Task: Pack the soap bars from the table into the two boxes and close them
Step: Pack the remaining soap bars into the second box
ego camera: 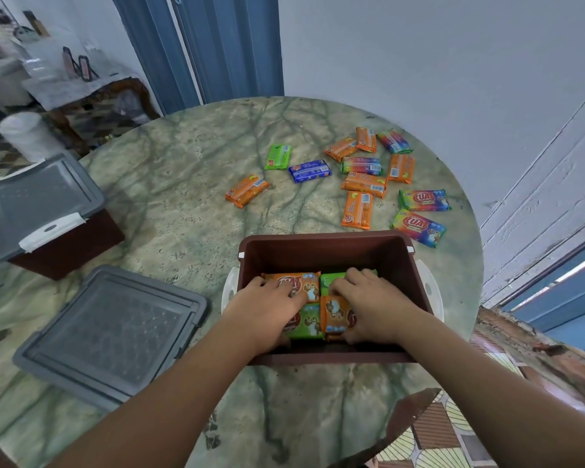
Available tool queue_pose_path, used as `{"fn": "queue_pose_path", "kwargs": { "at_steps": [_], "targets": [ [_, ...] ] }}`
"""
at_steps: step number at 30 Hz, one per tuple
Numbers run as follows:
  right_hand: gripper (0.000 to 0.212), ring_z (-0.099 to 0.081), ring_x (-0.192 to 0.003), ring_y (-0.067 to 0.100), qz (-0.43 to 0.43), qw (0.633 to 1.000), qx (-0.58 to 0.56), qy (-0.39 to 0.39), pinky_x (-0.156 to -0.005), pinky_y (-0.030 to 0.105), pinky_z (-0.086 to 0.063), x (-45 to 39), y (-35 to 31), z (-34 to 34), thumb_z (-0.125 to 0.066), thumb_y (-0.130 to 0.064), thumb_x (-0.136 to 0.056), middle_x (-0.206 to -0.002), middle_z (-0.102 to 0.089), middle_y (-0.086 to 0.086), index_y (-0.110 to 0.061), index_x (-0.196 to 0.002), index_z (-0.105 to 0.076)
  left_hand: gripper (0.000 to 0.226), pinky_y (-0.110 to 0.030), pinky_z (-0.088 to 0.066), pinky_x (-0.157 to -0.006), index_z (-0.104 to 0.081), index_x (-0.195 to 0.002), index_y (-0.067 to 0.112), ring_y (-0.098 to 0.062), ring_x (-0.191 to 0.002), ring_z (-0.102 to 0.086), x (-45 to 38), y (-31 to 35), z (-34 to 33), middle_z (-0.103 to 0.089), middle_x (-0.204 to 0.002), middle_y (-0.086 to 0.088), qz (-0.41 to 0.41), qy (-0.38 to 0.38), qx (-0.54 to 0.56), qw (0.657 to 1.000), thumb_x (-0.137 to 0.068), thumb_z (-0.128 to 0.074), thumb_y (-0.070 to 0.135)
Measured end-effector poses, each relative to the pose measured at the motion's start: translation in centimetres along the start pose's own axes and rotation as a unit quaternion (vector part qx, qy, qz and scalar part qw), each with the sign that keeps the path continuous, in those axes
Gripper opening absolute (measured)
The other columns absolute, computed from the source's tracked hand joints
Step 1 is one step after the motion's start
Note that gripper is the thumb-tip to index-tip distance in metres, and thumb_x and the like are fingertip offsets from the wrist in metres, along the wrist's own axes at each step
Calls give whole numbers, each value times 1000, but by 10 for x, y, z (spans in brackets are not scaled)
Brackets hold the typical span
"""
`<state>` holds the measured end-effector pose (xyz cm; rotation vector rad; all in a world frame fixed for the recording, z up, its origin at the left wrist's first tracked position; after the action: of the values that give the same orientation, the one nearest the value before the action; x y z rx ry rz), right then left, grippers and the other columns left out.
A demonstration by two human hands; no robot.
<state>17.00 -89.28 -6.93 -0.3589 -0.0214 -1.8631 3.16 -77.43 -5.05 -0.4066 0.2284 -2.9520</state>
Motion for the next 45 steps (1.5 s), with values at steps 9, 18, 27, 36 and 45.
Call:
{"fn": "queue_pose_path", "kwargs": {
  "at_steps": [9, 18, 27, 36, 45],
  "targets": [
    [48, -64, -74, 10, -56, 936, -255, 237, -65, 36, -54, 20, 4, 43, -73, -56, -87, -85, -61, -9, -37, -116, -40, 65, -44, -39, -104, -37, -147, 28, -29, -124, -52, 1, 1, 4, -51, -137, -8, 0, 2, 14, 1000, -92, -61, 50],
    [81, -35, -128, 25, -91, 988, -12, 121, -113, 45, -39, 17, 6, 18, -67, -70, -79, -135, -32, 3, -34, -145, -38, 69, -42, -41, -103, -37, -145, 29, -27, -122, -53, 2, 1, 6, -52, -136, -5, 3, -7, 21, 1000, -89, -65, 58],
    [91, -13, -141, 33, -21, 999, 32, -33, -123, 54, -6, 16, -2, 0, -81, -42, -70, -151, -16, 4, -40, -147, -32, 68, -42, -42, -101, -37, -145, 29, -27, -120, -55, 1, 1, 3, -52, -135, -4, 10, -12, 16, 1000, -90, -65, 57],
    [84, -41, -126, 28, -23, 996, 82, -1, -118, 57, -13, 13, -3, 10, -66, -86, -65, -133, -46, 0, -41, -133, -45, 69, -42, -41, -102, -35, -147, 31, -27, -123, -53, 1, 1, 4, -51, -137, -4, 9, -12, 11, 1000, -90, -65, 57],
    [85, -48, -130, 25, -25, 998, 48, -30, -122, 60, -8, 11, -5, 7, -65, -84, -69, -133, -56, -3, -27, -130, -48, 68, -42, -41, -101, -37, -145, 31, -28, -121, -54, 1, 1, 6, -51, -136, -4, 16, -12, 6, 1000, -89, -67, 56]
  ]
}}
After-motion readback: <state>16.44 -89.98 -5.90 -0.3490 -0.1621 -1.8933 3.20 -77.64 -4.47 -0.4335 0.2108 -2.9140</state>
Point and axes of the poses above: each hand's wrist, its own x-axis away from the middle knuckle, its own z-axis out of the back of the hand, y = z × x, the point moved 5 cm from there along -x, towards the middle knuckle
